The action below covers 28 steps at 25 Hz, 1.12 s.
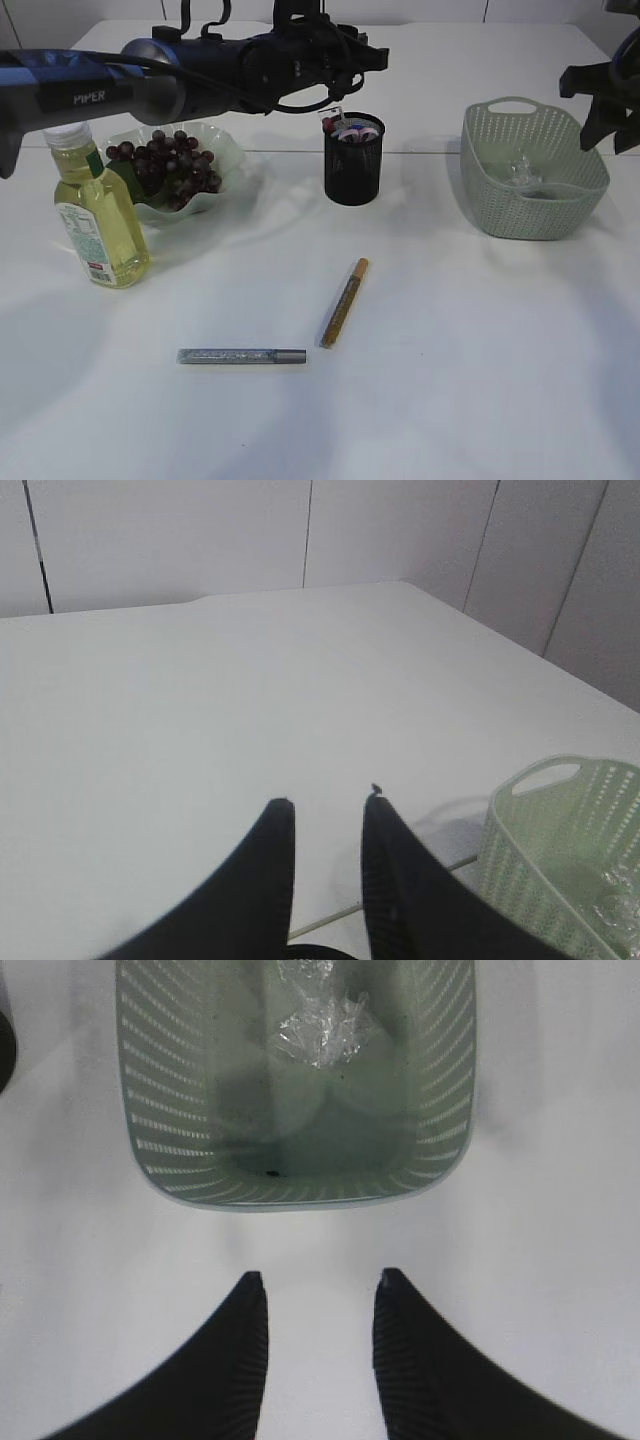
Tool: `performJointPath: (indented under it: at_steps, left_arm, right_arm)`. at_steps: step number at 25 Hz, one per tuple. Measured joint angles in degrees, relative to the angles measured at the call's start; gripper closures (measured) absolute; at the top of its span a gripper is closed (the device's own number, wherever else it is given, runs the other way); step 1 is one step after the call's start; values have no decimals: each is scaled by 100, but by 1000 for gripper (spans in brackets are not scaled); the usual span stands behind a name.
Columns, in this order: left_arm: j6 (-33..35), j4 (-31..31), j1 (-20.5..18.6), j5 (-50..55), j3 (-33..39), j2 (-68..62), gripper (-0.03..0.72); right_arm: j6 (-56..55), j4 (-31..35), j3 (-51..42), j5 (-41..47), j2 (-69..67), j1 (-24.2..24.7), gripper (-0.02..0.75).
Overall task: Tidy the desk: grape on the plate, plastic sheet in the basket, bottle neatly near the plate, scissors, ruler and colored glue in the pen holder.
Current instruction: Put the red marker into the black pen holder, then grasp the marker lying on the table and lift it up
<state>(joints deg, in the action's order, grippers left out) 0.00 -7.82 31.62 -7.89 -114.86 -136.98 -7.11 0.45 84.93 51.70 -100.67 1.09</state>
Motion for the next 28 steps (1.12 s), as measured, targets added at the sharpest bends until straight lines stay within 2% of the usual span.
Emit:
performJointPath:
  at_steps: [5,11,23,28]
  left_arm:
    - [0,0,0,109,0,91,503]
    - [0,0,0,711,0,431,494]
    - [0,108,-32,2900,0,1483,491]
    - [0,331,-53,3738,0,1943,490]
  right_arm:
    - [0,0,0,0,0,0,442]
    - [0,0,0,0,0,0,442]
    - [0,0,0,363,0,0,442]
    - [0,0,95,862,0,0,442]
